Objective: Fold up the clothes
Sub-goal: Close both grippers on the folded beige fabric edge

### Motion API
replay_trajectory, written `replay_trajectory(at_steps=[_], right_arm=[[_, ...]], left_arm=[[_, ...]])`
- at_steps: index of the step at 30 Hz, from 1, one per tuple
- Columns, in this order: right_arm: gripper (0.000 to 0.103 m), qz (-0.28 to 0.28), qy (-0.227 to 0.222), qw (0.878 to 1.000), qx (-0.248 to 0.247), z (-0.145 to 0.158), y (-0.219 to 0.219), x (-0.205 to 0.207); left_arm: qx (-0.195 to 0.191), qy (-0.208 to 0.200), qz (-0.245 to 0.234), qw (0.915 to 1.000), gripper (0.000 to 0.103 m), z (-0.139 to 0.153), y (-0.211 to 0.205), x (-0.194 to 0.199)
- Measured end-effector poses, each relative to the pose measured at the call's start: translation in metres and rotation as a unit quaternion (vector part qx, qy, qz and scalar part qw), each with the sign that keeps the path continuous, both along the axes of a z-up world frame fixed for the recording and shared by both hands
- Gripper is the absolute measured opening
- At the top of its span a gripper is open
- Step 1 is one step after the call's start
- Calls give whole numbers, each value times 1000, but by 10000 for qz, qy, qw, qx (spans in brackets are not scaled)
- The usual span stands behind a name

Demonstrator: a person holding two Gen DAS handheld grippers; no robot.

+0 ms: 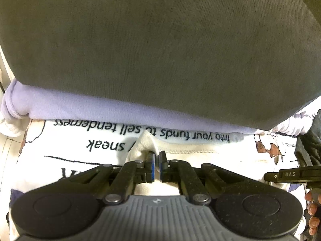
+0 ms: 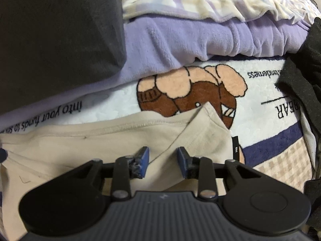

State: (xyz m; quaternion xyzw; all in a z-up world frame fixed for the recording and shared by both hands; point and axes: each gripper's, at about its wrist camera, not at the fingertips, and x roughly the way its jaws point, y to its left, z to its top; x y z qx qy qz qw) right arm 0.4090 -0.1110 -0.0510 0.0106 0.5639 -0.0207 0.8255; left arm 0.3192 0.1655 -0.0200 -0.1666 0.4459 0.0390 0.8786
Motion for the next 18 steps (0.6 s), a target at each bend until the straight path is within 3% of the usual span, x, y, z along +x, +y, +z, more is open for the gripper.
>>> replay_trajectory(at_steps=[4,9,14,18], right_arm=[[9,1,-26,10000,65,2,-7,-4],[7,-51,-169,9997,194,11,-14,-9],[8,-248,-829,9950,492,36,-27,-9],[8,-553,-1189,9875,872,39,-38,2]], left_arm=[[-8,11,16,10000,3,0,0,-1],[3,3,-97,10000,3,-2,3,4],[-48,-138,-6,9999,3,0,5,5],[-59,-190,67,9998,3,-3,5,9]])
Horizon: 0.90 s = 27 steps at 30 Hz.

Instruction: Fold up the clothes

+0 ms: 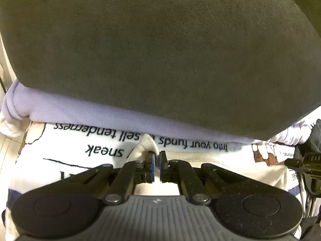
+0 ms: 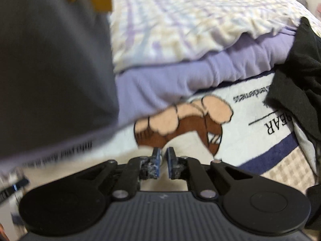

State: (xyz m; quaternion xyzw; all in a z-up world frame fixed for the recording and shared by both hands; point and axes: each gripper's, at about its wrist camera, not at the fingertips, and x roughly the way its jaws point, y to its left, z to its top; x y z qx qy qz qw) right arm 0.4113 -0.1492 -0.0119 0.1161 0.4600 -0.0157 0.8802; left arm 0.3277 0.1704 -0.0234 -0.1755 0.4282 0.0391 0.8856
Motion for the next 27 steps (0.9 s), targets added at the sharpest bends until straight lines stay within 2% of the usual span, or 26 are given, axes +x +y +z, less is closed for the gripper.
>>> replay_trajectory(at_steps=[3,4,6,8,10,14,18,23,27], right_arm=[[9,-59,-66,9998,176,-10,-3,8],[14,-39,-63,9997,228,-14,-3,10],[18,64,-109,9997,231,-23,-3,12],[26,130,-269,9995,72,-24,-3,8],[29,201,-407,9990,-1,-21,-5,4],[29,445,-593,9971,-145,-15,-5,-5],[29,946,-638,9933,-171,-14,10,-17],[27,1454,-630,9872,-191,-22,38,-29],[25,1592,-568,9847,-433,-36,43,-32]], left_arm=[[-10,30,-14,10000,8,-5,0,4],[-18,58,-37,10000,9,-7,1,5],[-34,101,-79,9999,18,-9,1,7],[-21,11,-85,10000,44,-7,3,4],[98,-206,-14,9997,51,0,6,-1],[234,-399,-7,9989,54,11,10,-5],[283,-491,-295,9980,54,14,1,-7],[300,-454,-873,9947,53,7,-29,-1],[581,-323,-986,9929,53,-6,-40,5]])
